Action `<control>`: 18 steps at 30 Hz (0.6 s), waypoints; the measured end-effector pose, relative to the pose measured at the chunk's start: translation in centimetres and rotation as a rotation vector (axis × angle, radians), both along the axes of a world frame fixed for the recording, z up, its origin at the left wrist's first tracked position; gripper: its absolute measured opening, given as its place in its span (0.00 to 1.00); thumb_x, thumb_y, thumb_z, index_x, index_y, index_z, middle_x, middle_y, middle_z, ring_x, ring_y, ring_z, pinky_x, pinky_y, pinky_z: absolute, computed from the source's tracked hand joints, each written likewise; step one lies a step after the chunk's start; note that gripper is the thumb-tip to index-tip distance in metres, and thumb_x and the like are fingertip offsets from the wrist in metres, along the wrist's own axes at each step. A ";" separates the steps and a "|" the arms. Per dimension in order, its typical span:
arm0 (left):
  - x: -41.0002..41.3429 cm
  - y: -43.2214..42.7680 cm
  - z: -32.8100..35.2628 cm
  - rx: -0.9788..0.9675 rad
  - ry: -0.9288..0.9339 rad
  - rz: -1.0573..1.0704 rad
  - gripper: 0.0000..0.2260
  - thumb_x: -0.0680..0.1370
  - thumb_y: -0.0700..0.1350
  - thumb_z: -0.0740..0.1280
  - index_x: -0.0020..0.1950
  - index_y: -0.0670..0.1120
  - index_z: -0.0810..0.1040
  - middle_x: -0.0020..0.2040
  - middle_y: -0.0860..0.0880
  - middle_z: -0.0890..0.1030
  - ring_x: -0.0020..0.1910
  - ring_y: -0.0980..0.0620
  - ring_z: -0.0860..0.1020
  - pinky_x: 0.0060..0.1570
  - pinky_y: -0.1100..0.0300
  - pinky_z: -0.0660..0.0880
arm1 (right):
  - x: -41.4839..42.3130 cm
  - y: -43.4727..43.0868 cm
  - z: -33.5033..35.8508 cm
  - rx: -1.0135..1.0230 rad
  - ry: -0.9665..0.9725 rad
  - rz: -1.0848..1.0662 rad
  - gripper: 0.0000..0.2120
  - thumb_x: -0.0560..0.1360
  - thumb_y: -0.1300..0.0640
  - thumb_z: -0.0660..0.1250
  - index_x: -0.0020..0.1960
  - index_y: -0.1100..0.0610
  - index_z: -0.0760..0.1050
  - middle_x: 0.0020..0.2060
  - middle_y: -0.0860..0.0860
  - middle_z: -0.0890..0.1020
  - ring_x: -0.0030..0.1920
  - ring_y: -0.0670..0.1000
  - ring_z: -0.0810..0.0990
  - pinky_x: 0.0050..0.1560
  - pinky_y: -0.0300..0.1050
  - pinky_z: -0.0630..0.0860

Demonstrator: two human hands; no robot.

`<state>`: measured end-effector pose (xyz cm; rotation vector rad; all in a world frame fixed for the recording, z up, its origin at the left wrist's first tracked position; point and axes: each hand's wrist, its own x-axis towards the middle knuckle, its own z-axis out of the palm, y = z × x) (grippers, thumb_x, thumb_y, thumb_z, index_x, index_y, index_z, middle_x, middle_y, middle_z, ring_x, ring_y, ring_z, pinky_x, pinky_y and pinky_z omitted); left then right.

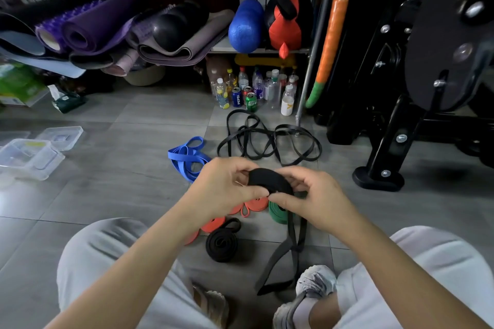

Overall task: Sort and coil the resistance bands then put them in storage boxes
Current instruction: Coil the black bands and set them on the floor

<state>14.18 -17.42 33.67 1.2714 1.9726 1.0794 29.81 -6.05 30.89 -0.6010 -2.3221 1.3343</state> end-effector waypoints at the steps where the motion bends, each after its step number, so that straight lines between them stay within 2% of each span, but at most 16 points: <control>1: 0.1 -0.1 -0.1 0.045 -0.101 0.015 0.12 0.66 0.38 0.77 0.43 0.52 0.81 0.38 0.53 0.84 0.38 0.54 0.82 0.39 0.62 0.78 | 0.1 -0.1 0.0 -0.049 0.015 0.000 0.17 0.67 0.57 0.76 0.46 0.37 0.78 0.42 0.37 0.83 0.44 0.39 0.81 0.47 0.34 0.76; 4: 0.6 -0.4 -1.0 0.143 -0.373 0.064 0.12 0.66 0.35 0.76 0.44 0.50 0.83 0.42 0.47 0.85 0.42 0.44 0.83 0.42 0.55 0.80 | 0.1 -0.8 -0.3 -0.191 0.120 -0.026 0.15 0.67 0.60 0.76 0.47 0.42 0.80 0.41 0.47 0.85 0.43 0.47 0.84 0.49 0.41 0.79; 7: 1.5 -0.6 -2.4 0.162 -0.606 0.110 0.11 0.66 0.39 0.76 0.46 0.46 0.84 0.44 0.38 0.83 0.42 0.37 0.79 0.45 0.43 0.75 | -0.1 -1.5 -0.6 -0.339 0.252 -0.044 0.13 0.68 0.64 0.73 0.48 0.49 0.81 0.42 0.51 0.86 0.42 0.49 0.84 0.45 0.37 0.79; 9: 1.7 -0.8 -3.1 0.119 -0.648 0.121 0.12 0.67 0.38 0.74 0.49 0.42 0.82 0.45 0.35 0.82 0.44 0.32 0.78 0.49 0.36 0.72 | 0.0 -1.6 -0.9 -0.344 0.225 -0.042 0.11 0.69 0.64 0.73 0.48 0.51 0.81 0.41 0.52 0.86 0.41 0.49 0.84 0.44 0.38 0.79; 10: 1.6 -0.9 -3.2 0.078 -0.580 0.104 0.11 0.68 0.37 0.74 0.49 0.43 0.81 0.45 0.37 0.82 0.45 0.33 0.79 0.50 0.37 0.73 | 0.1 -1.4 -1.2 -0.294 0.167 -0.033 0.10 0.69 0.63 0.73 0.47 0.50 0.82 0.40 0.52 0.85 0.41 0.48 0.84 0.44 0.40 0.79; 11: 1.2 -1.0 -3.1 0.017 -0.423 0.062 0.12 0.69 0.37 0.75 0.50 0.45 0.80 0.45 0.43 0.83 0.46 0.37 0.80 0.51 0.42 0.75 | 0.2 -1.2 -1.4 -0.199 0.077 -0.021 0.09 0.69 0.61 0.74 0.46 0.49 0.82 0.38 0.50 0.84 0.39 0.46 0.82 0.42 0.41 0.79; 12: 0.8 -1.1 -3.0 -0.066 -0.211 0.007 0.14 0.69 0.40 0.75 0.52 0.48 0.79 0.47 0.50 0.82 0.46 0.47 0.81 0.51 0.50 0.76 | 0.3 -1.0 -1.8 -0.069 -0.029 -0.012 0.07 0.69 0.58 0.75 0.46 0.50 0.82 0.36 0.48 0.82 0.36 0.43 0.80 0.39 0.41 0.76; 14: 0.2 -1.1 -2.4 -0.190 0.179 -0.110 0.23 0.67 0.47 0.76 0.61 0.54 0.76 0.51 0.59 0.77 0.46 0.61 0.75 0.52 0.63 0.71 | 0.3 -0.7 -2.2 0.181 -0.181 0.013 0.08 0.68 0.53 0.74 0.47 0.52 0.82 0.35 0.47 0.77 0.35 0.42 0.75 0.36 0.42 0.72; 15: 0.2 -1.0 -1.9 -0.211 0.287 -0.169 0.25 0.67 0.49 0.76 0.63 0.55 0.74 0.52 0.60 0.76 0.46 0.64 0.73 0.51 0.66 0.70 | 0.2 -0.7 -2.3 0.239 -0.209 0.034 0.09 0.68 0.52 0.74 0.47 0.54 0.82 0.35 0.48 0.77 0.36 0.43 0.75 0.38 0.45 0.72; 16: 0.4 -0.8 -1.5 -0.221 0.370 -0.223 0.23 0.68 0.49 0.75 0.62 0.55 0.75 0.52 0.59 0.76 0.46 0.63 0.73 0.51 0.66 0.70 | 0.1 -0.8 -2.2 0.254 -0.214 0.056 0.09 0.68 0.52 0.73 0.48 0.54 0.82 0.37 0.48 0.78 0.37 0.45 0.76 0.40 0.47 0.74; 18: 1.0 -0.4 -0.8 -0.253 0.545 -0.289 0.16 0.71 0.50 0.71 0.57 0.53 0.77 0.49 0.55 0.79 0.48 0.55 0.76 0.50 0.58 0.73 | -0.1 -0.9 -2.1 0.249 -0.213 0.079 0.09 0.68 0.53 0.73 0.48 0.51 0.82 0.39 0.49 0.80 0.40 0.48 0.79 0.43 0.47 0.75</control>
